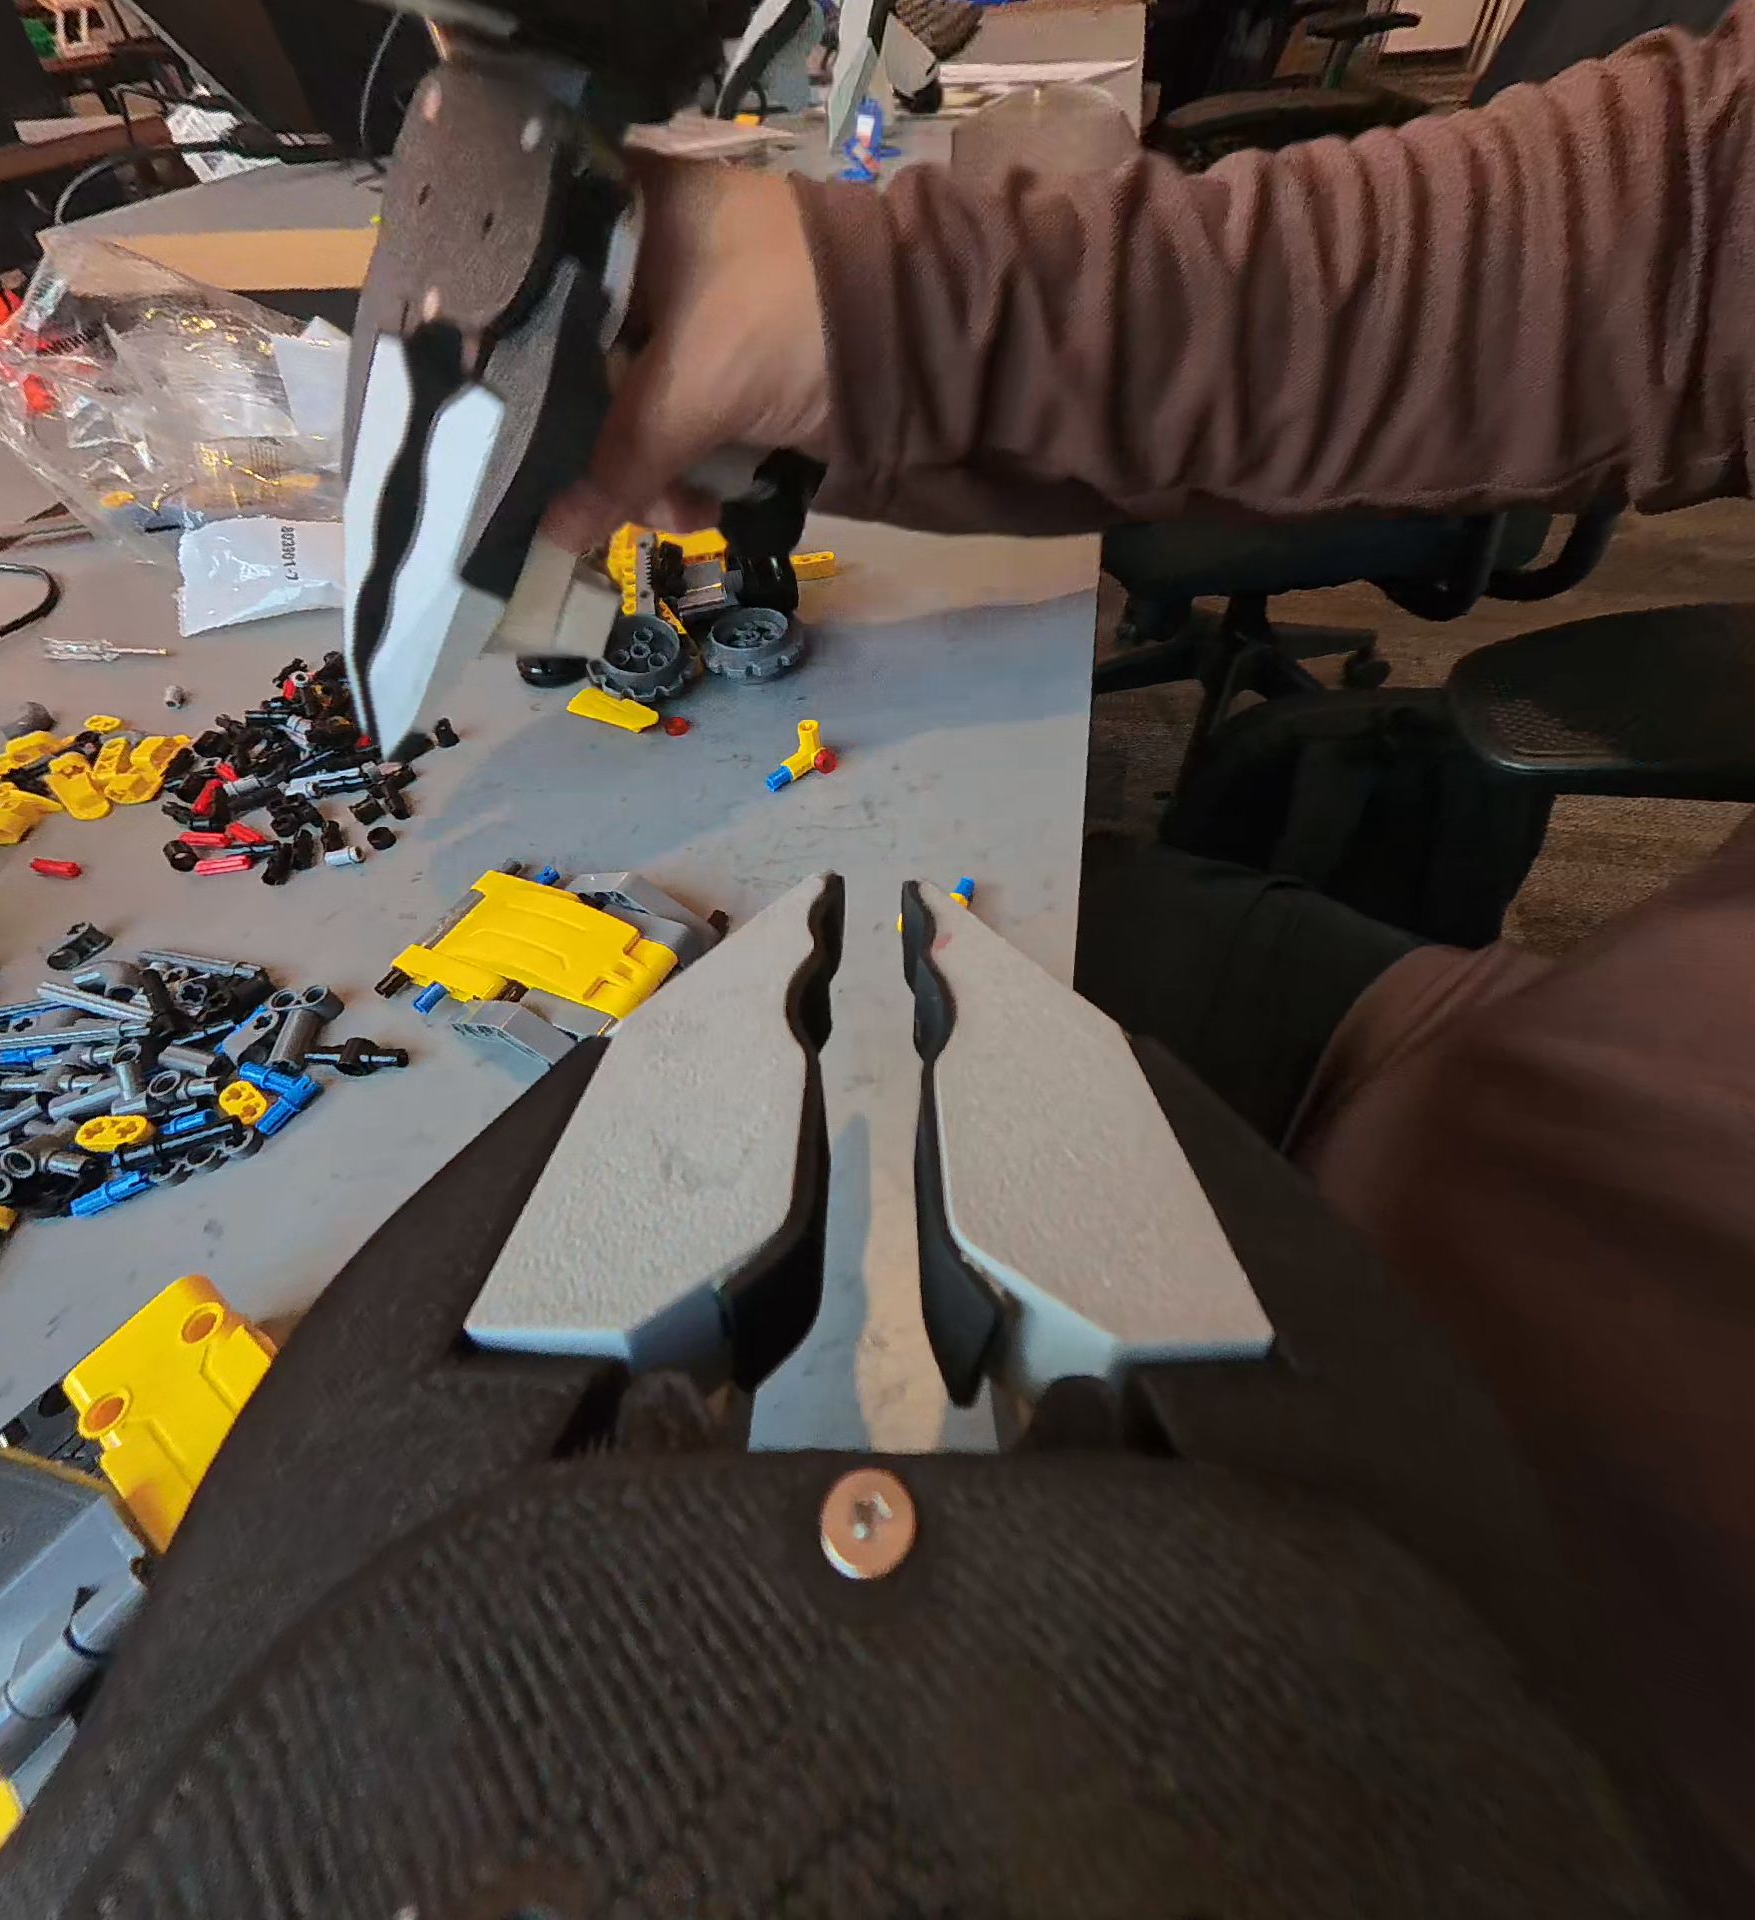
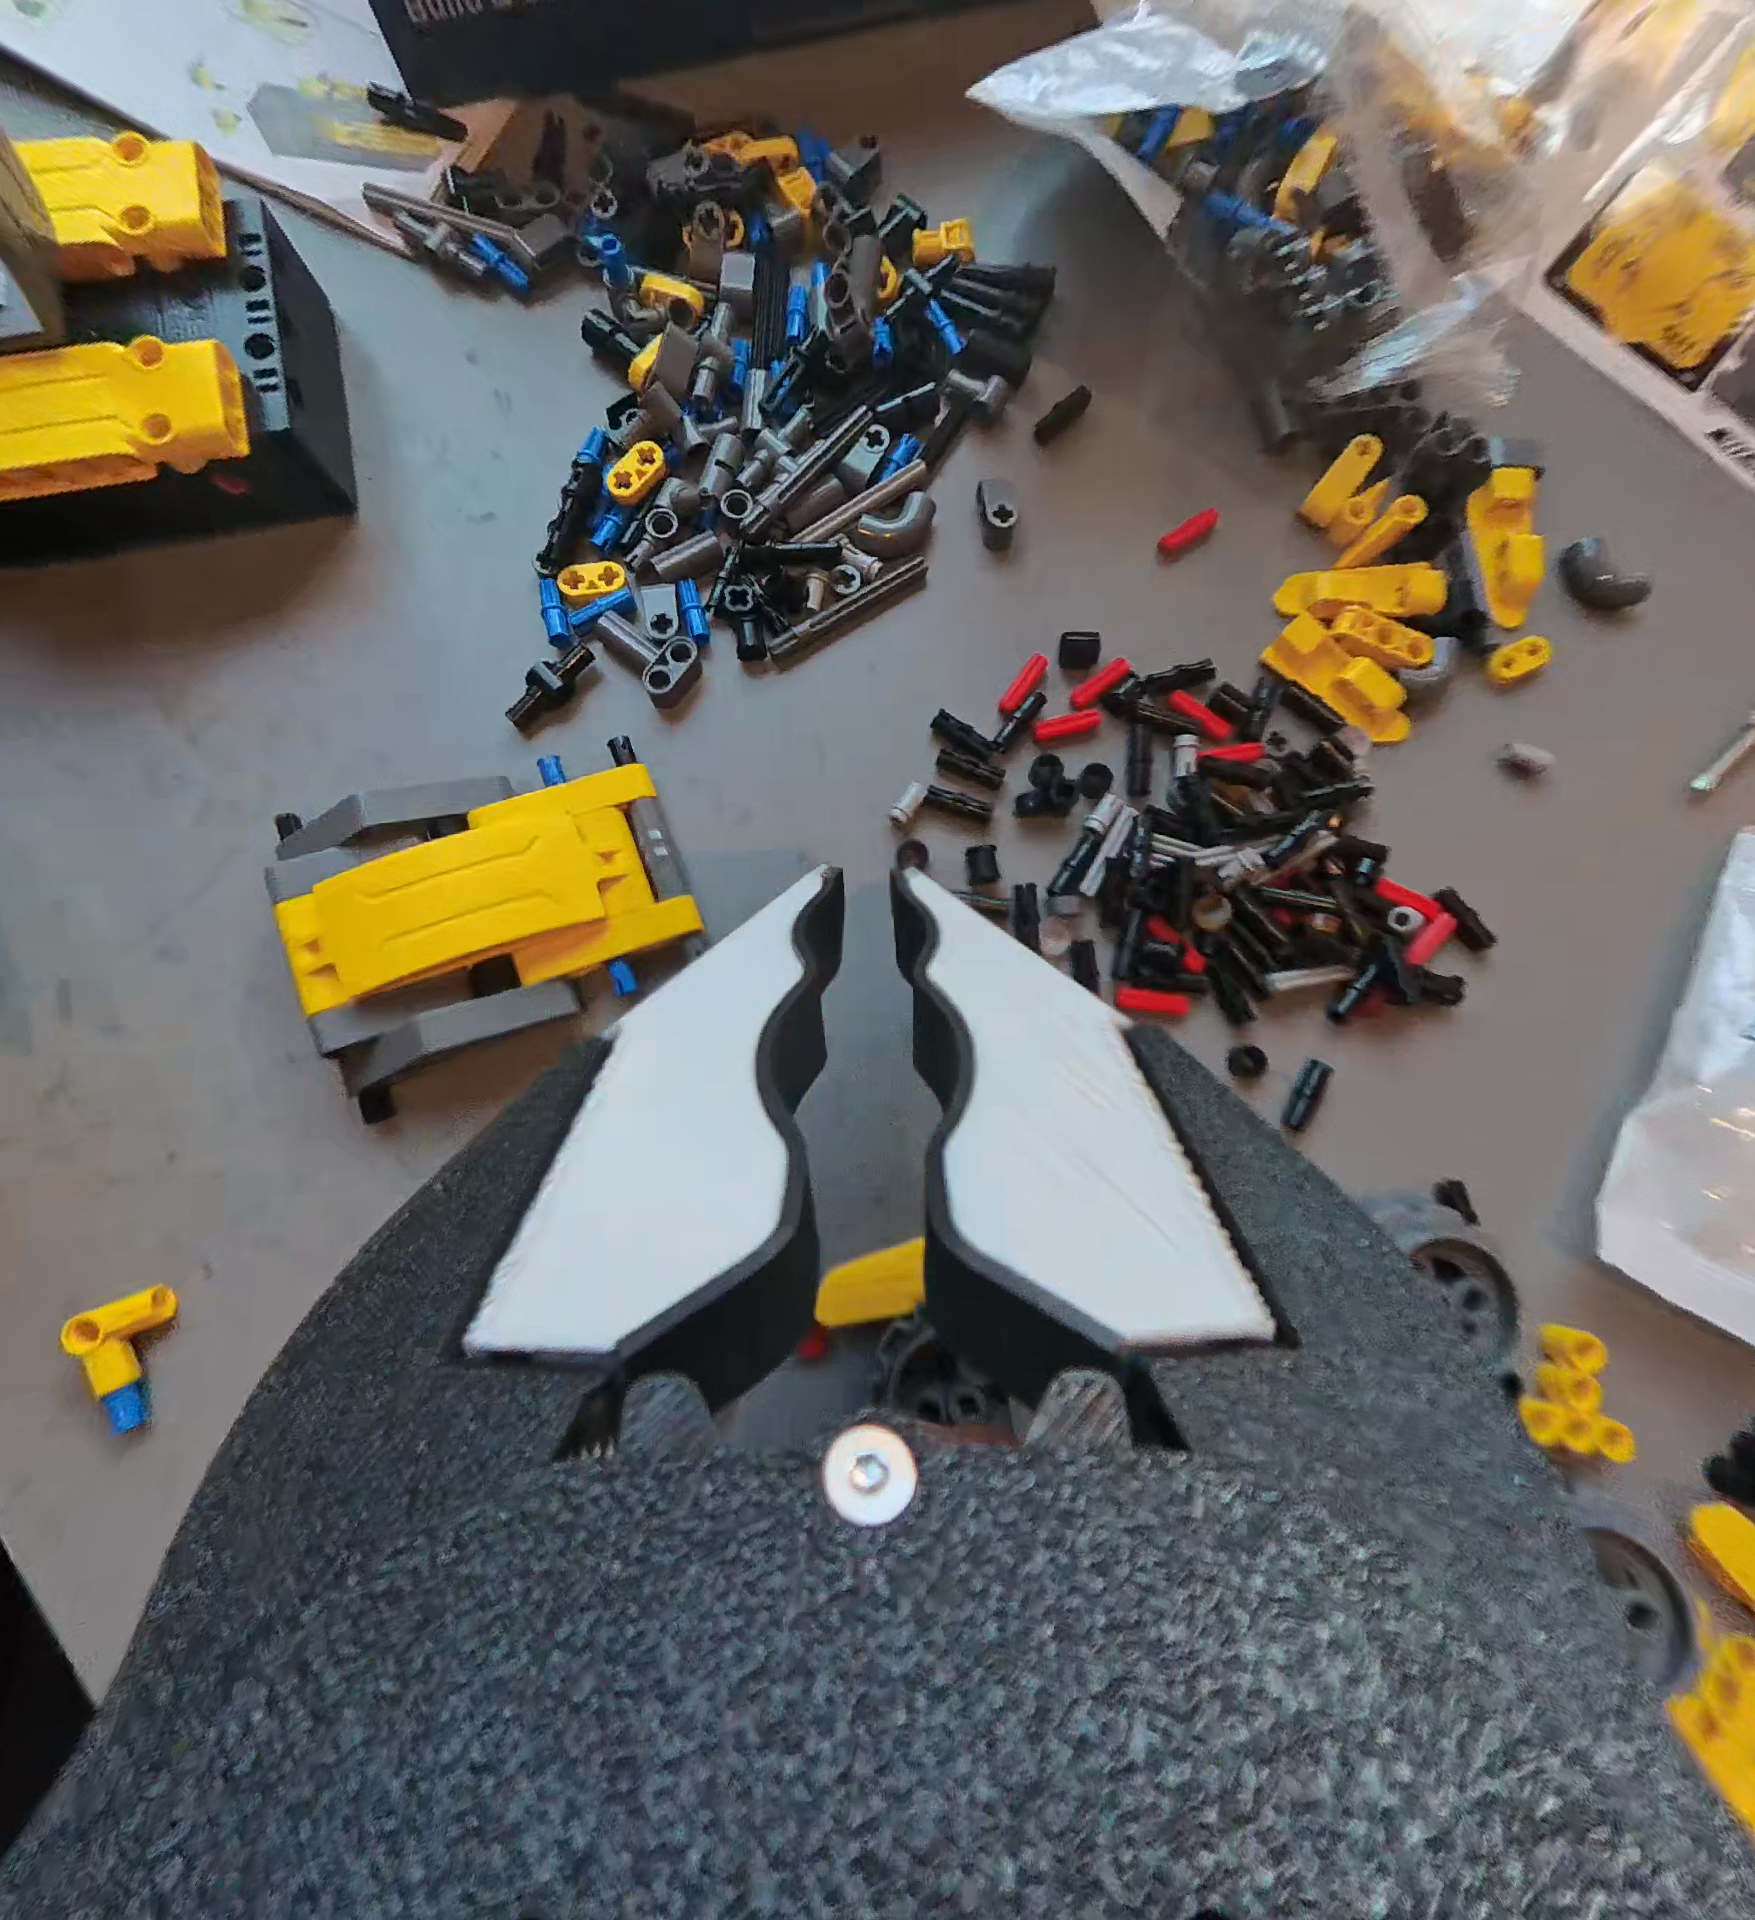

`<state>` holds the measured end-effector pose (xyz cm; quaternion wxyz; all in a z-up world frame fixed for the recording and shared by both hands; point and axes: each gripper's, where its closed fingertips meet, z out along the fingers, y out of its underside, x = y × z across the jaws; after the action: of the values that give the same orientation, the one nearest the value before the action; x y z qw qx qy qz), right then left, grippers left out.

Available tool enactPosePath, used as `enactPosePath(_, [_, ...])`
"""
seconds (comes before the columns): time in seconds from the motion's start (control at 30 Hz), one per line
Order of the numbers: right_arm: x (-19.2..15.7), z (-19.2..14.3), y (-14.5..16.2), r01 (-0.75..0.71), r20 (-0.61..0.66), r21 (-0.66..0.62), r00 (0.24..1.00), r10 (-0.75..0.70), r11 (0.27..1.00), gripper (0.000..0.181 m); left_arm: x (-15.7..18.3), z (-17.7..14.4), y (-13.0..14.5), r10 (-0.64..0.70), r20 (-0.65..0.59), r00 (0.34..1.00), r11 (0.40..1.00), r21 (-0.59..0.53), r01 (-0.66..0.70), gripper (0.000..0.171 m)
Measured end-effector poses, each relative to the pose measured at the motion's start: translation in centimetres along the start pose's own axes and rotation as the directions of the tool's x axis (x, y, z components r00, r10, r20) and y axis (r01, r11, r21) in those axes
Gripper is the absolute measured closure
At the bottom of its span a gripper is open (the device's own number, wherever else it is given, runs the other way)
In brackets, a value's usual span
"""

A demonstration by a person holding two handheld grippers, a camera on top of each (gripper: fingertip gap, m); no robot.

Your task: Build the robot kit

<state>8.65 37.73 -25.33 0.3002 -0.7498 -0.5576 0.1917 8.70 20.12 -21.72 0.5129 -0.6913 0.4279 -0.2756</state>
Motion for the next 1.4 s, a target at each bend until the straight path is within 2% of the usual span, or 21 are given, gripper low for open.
enactPosePath(0.13, [0.1,2.4,-0.1,-0.015,0.002,-0.044,1.0,0.015,0.999,0.175,0.0,-0.1,-0.1,-0.004,0.001,1.0,1.0,0.011,0.004,0.164])
enactPosePath(0.23, [0.2,2.9,-0.7,-0.026,0.005,-0.03,1.0,0.027,0.999,0.175,0.0,-0.1,-0.1,-0.004,-0.001,1.0,1.0,0.011,0.004,0.164])
enactPosePath(0.37, [0.7,3.6,-0.1,-0.051,-0.003,-0.078,0.999,0.051,0.996,0.176,0.0,-0.1,-0.1,-0.002,-0.004,1.0,1.0,0.008,0.002,0.165])
enactPosePath(0.57, [0.4,3.9,0.1,-0.036,0.007,-0.082,0.999,0.037,0.996,0.177,0.0,-0.1,-0.1,-0.004,-0.005,1.0,1.0,0.012,0.004,0.165])
enactPosePath(0.73, [-1.2,1.5,-0.5,-0.006,0.045,-0.014,0.999,0.007,1.0,0.177,0.0,-0.1,-0.1,-0.004,-0.004,1.0,1.0,0.011,0.004,0.165])
enactPosePath(0.9, [-5.8,-3.4,0.3,0.033,0.15,0.064,0.988,-0.042,0.997,0.177,-0.2,0.0,0.0,0.013,0.028,1.0,1.0,-0.002,-0.013,0.164])
enactPosePath(1.0, [-8.4,-5.3,1.4,-0.011,0.222,0.089,0.975,-0.009,0.996,0.178,-1.1,0.4,0.4,0.116,0.106,0.988,0.992,-0.058,-0.11,0.16])
enactPosePath(1.1, [-10.3,-6.1,2.2,-0.076,0.308,0.1,0.95,0.042,0.992,0.177,-1.6,1.3,0.1,0.208,0.128,0.97,0.976,-0.096,-0.196,0.161])
enactPosePath(1.27, [-12.2,-6.5,3.0,-0.163,0.419,0.103,0.902,0.106,0.981,0.178,-2.4,2.8,-0.1,0.445,0.156,0.882,0.888,-0.205,-0.411,0.156])
enactPosePath(1.4, [-13.1,-6.8,3.3,-0.231,0.496,0.094,0.854,0.155,0.968,0.178,-1.6,3.6,-0.3,0.535,0.124,0.836,0.837,-0.216,-0.503,0.154])
